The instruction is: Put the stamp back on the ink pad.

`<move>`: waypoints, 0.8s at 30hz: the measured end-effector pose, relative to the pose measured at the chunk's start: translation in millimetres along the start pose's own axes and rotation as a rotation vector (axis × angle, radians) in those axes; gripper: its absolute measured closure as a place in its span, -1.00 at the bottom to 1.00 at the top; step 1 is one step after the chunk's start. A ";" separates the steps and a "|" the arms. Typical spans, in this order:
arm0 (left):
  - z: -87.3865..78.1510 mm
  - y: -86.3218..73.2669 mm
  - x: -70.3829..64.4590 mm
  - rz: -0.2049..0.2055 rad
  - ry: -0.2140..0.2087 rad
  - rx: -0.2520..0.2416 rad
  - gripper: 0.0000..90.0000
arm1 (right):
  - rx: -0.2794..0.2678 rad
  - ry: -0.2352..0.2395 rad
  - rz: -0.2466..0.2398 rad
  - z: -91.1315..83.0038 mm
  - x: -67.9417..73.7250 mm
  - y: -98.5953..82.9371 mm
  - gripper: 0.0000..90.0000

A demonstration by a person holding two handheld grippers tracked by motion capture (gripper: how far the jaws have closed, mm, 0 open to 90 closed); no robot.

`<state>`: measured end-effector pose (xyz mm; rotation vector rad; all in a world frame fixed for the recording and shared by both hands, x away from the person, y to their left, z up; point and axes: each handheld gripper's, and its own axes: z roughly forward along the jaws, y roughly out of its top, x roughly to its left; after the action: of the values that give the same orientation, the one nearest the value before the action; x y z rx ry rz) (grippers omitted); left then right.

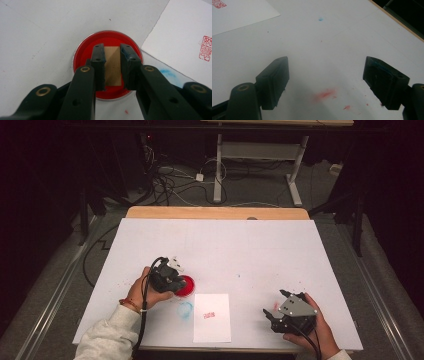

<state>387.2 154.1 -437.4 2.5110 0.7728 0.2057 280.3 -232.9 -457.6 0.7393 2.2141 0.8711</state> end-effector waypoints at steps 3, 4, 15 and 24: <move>0.3 0.6 -0.8 0.007 0.004 0.007 0.63 | -0.001 0.002 -0.002 -0.2 0.4 0.1 -0.52; 0.6 0.8 -0.8 0.009 0.005 0.010 0.63 | 0.000 0.002 -0.001 -0.1 0.5 0.1 -0.52; 0.3 0.5 -2.6 0.010 0.017 0.005 0.63 | -0.001 0.003 -0.005 -1.1 0.6 0.5 -0.52; -8.8 1.3 -7.7 0.019 0.055 -0.041 0.35 | -0.008 -0.012 0.002 -2.3 -0.8 0.4 -0.52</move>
<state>379.0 152.6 -429.1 2.4837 0.7594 0.2949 279.3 -234.0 -455.6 0.7412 2.1983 0.8744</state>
